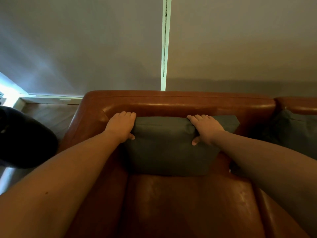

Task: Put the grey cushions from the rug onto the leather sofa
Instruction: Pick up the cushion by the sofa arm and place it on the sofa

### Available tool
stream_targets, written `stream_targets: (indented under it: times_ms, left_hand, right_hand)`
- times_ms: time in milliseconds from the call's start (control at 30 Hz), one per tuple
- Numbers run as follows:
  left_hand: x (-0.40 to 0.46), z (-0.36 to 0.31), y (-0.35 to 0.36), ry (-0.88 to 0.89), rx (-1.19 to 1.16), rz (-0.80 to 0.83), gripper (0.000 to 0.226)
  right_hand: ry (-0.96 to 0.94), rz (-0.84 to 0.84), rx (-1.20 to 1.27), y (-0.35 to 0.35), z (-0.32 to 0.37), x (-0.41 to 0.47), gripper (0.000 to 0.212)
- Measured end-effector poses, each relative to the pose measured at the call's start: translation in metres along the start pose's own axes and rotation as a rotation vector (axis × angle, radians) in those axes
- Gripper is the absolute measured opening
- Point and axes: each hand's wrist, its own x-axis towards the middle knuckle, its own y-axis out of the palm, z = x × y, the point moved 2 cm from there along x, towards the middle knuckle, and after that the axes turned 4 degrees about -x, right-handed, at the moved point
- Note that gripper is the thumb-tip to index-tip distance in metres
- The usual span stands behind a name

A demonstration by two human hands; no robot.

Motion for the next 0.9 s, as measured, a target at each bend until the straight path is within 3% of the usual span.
stream_targets:
  times_ms: [167,300,500,600,700,767,900]
  left_hand:
    - [0.001,-0.003,-0.011,0.045,0.075,-0.083,0.076]
    - [-0.007,-0.002,-0.023,0.074,0.043,-0.123,0.076]
    - [-0.02,-0.018,-0.004,0.012,0.071,0.163,0.11]
    - [-0.012,-0.032,-0.002,0.083,0.048,0.238,0.138]
    - [-0.003,-0.054,0.0,0.17,-0.031,0.282,0.149]
    - [-0.003,-0.06,0.008,0.152,-0.059,0.265,0.142]
    - [-0.011,-0.057,0.018,0.142,-0.111,0.073,0.098]
  right_hand:
    - [-0.053,-0.109,0.003,-0.007,-0.008,-0.008,0.089]
    - [-0.062,-0.187,-0.007,-0.015,-0.009,-0.019,0.085]
    - [-0.071,-0.037,-0.057,0.01,0.003,-0.035,0.117]
    - [-0.123,0.049,-0.109,0.009,-0.006,-0.035,0.137]
    - [-0.149,0.098,-0.089,0.001,-0.018,-0.032,0.137]
    - [-0.117,0.155,-0.034,0.001,-0.024,-0.031,0.132]
    - [-0.078,0.11,-0.051,0.007,-0.026,-0.035,0.121]
